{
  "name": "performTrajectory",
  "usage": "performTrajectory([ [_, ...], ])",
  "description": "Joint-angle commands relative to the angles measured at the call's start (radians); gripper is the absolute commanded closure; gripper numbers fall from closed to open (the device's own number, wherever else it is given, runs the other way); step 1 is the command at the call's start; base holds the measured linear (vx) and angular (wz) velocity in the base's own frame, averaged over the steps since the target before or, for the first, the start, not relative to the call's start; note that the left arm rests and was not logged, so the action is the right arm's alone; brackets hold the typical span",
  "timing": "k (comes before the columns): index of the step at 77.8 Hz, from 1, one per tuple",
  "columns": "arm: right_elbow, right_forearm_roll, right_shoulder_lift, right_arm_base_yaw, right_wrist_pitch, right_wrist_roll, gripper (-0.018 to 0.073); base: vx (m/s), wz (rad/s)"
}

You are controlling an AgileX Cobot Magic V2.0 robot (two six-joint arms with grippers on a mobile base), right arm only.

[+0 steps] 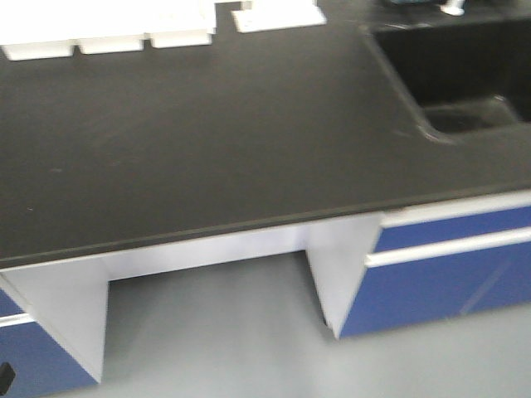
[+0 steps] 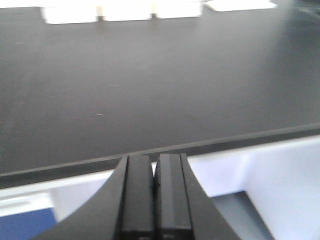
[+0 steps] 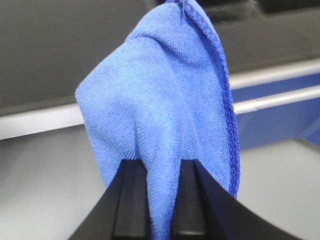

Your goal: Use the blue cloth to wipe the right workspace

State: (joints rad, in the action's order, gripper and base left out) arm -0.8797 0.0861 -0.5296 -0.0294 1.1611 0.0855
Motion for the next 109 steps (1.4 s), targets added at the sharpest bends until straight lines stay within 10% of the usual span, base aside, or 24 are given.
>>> performTrajectory([
  [1, -0.028, 0.016, -0.008, 0.004, -0.065, -0.009, 0.0564, -0.25, -0.45],
  [109, -0.028, 0.016, -0.008, 0.004, -0.065, -0.009, 0.0564, -0.21, -0.52],
])
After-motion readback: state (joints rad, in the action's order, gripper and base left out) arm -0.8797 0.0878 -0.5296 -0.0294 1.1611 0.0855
